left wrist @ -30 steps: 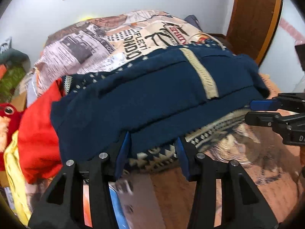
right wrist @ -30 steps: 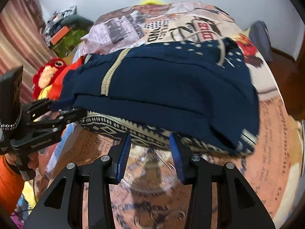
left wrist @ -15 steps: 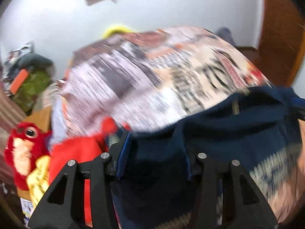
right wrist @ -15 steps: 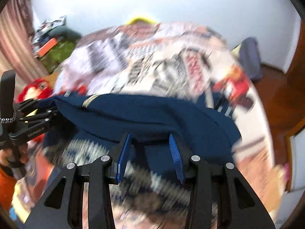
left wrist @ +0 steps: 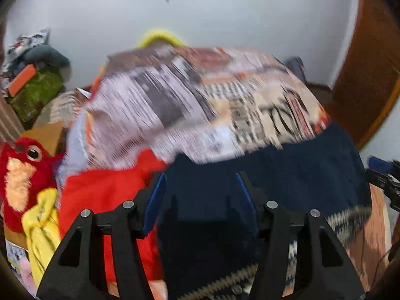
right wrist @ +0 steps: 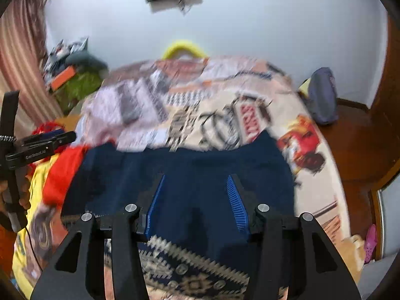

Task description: Fold large clothes

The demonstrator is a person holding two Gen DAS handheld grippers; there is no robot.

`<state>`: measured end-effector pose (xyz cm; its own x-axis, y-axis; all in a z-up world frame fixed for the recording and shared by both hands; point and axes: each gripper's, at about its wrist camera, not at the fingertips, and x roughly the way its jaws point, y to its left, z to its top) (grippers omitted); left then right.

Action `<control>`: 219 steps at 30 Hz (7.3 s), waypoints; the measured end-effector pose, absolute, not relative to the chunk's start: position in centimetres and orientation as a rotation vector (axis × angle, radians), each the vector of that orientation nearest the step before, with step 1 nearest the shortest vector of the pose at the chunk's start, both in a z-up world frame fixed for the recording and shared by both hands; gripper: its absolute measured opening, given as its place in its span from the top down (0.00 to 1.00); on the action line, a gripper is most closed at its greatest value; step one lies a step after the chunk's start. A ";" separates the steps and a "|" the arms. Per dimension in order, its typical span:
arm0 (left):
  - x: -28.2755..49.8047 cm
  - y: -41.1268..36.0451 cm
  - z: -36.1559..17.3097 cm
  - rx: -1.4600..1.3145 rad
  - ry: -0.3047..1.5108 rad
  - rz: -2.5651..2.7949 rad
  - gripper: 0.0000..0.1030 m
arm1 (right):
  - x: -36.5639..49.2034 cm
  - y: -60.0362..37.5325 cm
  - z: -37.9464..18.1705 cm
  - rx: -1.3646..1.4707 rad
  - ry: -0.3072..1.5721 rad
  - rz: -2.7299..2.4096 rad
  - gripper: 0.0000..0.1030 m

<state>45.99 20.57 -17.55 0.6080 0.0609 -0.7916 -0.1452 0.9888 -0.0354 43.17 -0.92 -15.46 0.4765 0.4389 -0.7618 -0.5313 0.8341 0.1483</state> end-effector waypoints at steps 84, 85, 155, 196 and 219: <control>34.0 19.3 -12.6 -0.416 0.509 0.074 0.94 | 37.0 2.6 -15.8 -0.264 0.903 0.505 0.27; 33.1 19.6 -12.1 -0.398 0.490 0.084 0.94 | 37.0 3.3 -15.9 -0.261 0.909 0.526 0.27; 32.9 0.4 -15.1 0.003 0.851 -0.275 0.17 | 33.6 -14.6 -13.2 0.018 0.913 0.448 0.25; 45.3 9.6 -20.7 -0.114 1.005 -0.064 0.13 | 42.5 -10.3 -17.6 0.086 1.010 0.605 0.18; 43.8 9.1 -22.8 -0.142 0.946 -0.070 0.08 | 45.6 -8.1 -18.1 0.004 0.955 0.535 0.92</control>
